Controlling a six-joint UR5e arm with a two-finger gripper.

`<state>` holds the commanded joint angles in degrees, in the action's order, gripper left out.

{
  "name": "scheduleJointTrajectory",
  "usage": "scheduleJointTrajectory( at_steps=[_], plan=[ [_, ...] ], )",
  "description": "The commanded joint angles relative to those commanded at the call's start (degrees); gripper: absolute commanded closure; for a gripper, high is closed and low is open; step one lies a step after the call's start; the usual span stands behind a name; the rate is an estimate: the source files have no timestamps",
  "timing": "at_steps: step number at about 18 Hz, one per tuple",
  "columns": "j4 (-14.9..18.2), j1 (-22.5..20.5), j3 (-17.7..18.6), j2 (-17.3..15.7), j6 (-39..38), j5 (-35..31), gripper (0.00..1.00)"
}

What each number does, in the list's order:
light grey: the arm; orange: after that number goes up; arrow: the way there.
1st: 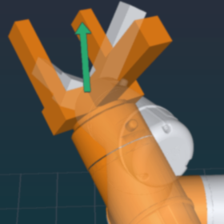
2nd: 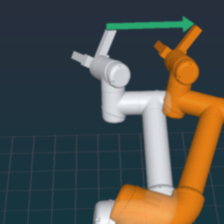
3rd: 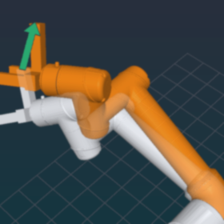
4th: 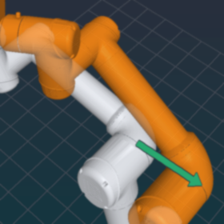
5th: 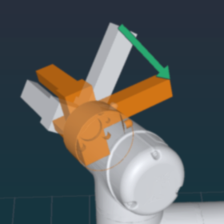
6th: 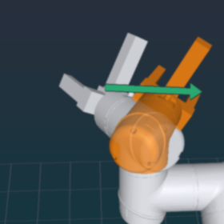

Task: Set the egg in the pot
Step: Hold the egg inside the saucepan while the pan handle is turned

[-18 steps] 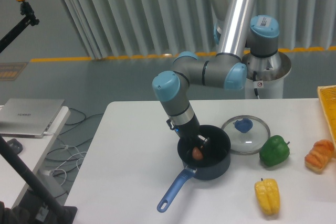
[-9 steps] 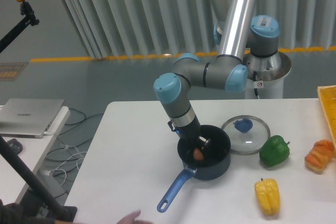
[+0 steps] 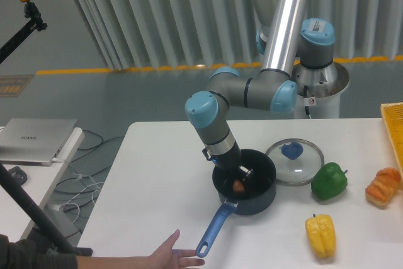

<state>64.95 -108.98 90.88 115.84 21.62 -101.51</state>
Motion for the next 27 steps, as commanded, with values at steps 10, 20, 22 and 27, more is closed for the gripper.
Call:
scheduleJointTrajectory(
  at_steps=[10, 20, 22, 27],
  plan=[
    [0.0, -0.1, 0.3, 0.2, 0.0, 0.0, 0.94],
    [-0.1, 0.0, 0.4, 0.6, 0.0, -0.1, 0.94],
    [-0.1, 0.0, 0.5, 0.8, 0.0, -0.1, 0.94],
    [-0.1, 0.0, 0.6, 1.0, -0.1, -0.2, 0.93]
  ],
)
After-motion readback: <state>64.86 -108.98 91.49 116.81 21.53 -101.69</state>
